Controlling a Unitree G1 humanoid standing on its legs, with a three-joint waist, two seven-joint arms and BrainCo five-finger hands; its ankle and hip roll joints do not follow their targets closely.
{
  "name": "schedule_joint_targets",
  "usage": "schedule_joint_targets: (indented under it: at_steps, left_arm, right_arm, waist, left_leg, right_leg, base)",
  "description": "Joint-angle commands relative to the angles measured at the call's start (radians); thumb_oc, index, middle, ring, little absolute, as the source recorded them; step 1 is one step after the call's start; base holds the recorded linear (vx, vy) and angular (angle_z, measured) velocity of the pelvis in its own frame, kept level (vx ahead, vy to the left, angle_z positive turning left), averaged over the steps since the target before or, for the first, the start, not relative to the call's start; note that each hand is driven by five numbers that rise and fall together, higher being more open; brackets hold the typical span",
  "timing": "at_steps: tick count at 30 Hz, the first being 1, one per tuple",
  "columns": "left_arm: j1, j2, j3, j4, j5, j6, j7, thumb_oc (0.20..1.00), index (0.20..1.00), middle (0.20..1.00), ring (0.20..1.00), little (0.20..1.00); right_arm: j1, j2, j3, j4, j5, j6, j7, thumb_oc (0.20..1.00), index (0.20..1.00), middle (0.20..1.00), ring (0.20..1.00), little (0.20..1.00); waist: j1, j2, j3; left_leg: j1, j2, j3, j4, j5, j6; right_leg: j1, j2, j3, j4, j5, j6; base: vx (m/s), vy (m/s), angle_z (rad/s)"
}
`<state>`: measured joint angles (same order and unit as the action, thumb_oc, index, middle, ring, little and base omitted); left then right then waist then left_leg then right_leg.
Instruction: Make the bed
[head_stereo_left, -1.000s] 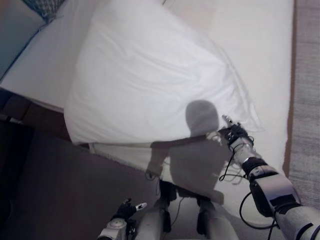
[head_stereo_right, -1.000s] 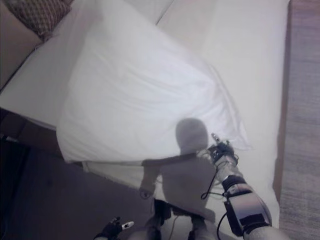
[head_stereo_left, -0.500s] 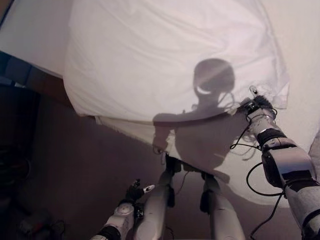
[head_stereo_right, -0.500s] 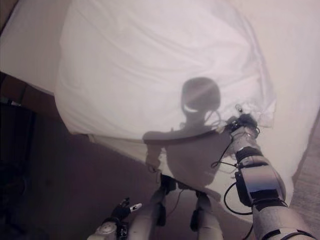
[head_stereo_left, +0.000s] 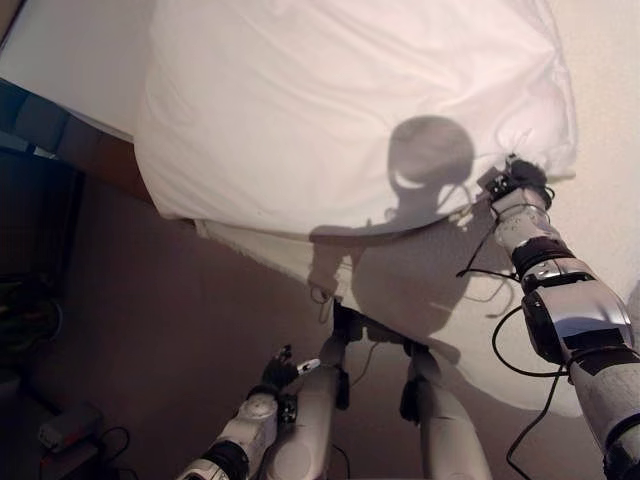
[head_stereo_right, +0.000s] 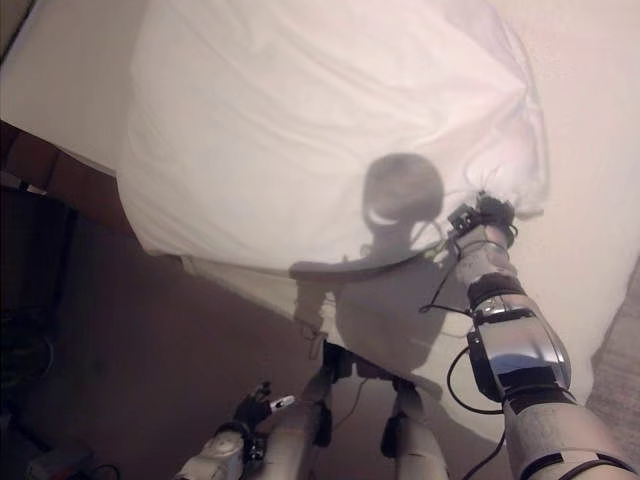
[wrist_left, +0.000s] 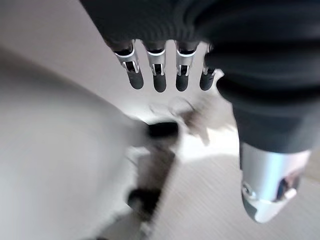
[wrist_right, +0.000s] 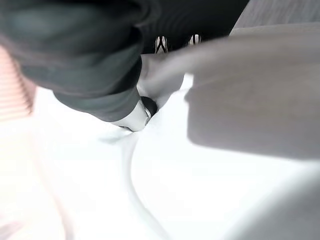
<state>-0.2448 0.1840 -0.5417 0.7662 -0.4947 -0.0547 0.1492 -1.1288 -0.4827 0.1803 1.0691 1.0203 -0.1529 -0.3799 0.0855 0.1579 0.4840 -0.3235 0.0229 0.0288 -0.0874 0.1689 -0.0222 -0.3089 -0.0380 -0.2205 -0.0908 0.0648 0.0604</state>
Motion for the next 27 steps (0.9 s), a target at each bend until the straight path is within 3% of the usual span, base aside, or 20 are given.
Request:
schedule_joint_targets:
  at_steps: [1,6,7,16,18,24,27]
  left_arm:
    - [0.01,0.018,-0.061,-0.041,-0.056,-0.003,-0.065,1.0,1.0,1.0,1.0,1.0]
    - [-0.031,0.027,-0.114,-0.202,-0.173,0.02,-0.106,1.0,1.0,1.0,1.0,1.0]
    - [-0.065,0.019,-0.15,-0.248,-0.25,0.039,-0.119,1.0,1.0,1.0,1.0,1.0]
    - [-0.118,-0.034,-0.204,-0.297,-0.498,0.117,-0.133,1.0,1.0,1.0,1.0,1.0]
    - [-0.117,-0.086,-0.204,-0.281,-0.63,0.148,-0.107,1.0,1.0,1.0,1.0,1.0]
    - [-0.124,-0.154,-0.139,-0.27,-0.797,0.12,-0.047,1.0,1.0,1.0,1.0,1.0]
    - [-0.137,-0.219,-0.011,-0.235,-0.886,0.064,0.011,1.0,1.0,1.0,1.0,1.0]
  right_arm:
    - [-0.059,-0.037,0.068,-0.119,-0.133,-0.061,0.022,0.2,0.2,0.2,0.2,0.2]
    - [-0.055,-0.061,0.119,-0.154,-0.212,-0.008,0.033,0.2,0.2,0.2,0.2,0.2]
    - [-0.048,-0.056,0.132,-0.172,-0.21,0.006,0.045,0.2,0.2,0.2,0.2,0.2]
    - [0.123,0.007,0.12,-0.352,-0.191,0.027,0.068,0.2,0.2,0.2,0.2,0.2]
    - [0.188,0.032,0.11,-0.414,-0.177,0.029,0.069,0.2,0.2,0.2,0.2,0.2]
    - [0.29,0.075,0.097,-0.492,-0.187,0.032,0.057,0.2,0.2,0.2,0.2,0.2]
    - [0.378,0.115,0.071,-0.538,-0.196,0.027,0.047,0.2,0.2,0.2,0.2,0.2]
  waist:
    - [-0.032,-0.081,-0.047]
    - [-0.056,-0.1,-0.1]
    - [-0.072,-0.105,-0.129]
    - [-0.123,-0.13,-0.248]
    - [-0.136,-0.139,-0.288]
    - [-0.141,-0.147,-0.343]
    - [-0.136,-0.156,-0.379]
  left_leg:
    - [0.054,-0.077,0.037,0.0,-0.076,-0.027]
    - [0.147,-0.073,0.077,0.0,-0.103,-0.016]
    - [0.188,-0.072,0.092,0.0,-0.116,-0.016]
    - [0.306,-0.055,0.132,0.0,-0.145,-0.013]
    - [0.325,-0.051,0.137,0.0,-0.15,-0.015]
    - [0.36,-0.044,0.144,0.0,-0.162,-0.014]
    - [0.388,-0.038,0.143,0.0,-0.17,-0.016]
  right_leg:
    - [0.025,-0.042,0.084,0.033,0.066,0.078]
    - [0.096,-0.04,0.12,0.027,0.054,0.082]
    - [0.129,-0.037,0.126,0.023,0.048,0.087]
    - [0.228,-0.025,0.153,0.011,0.033,0.093]
    - [0.25,-0.018,0.155,0.005,0.029,0.093]
    - [0.282,-0.012,0.151,0.004,0.019,0.094]
    - [0.315,-0.008,0.143,0.004,0.006,0.09]
  base:
    - [0.01,0.051,-0.15]
    - [0.01,0.036,-0.34]
    - [-0.01,0.008,-0.29]
    - [0.01,-0.03,-0.19]
    - [0.0,-0.07,-0.18]
    - [0.03,-0.046,-0.03]
    - [0.07,-0.061,-0.02]
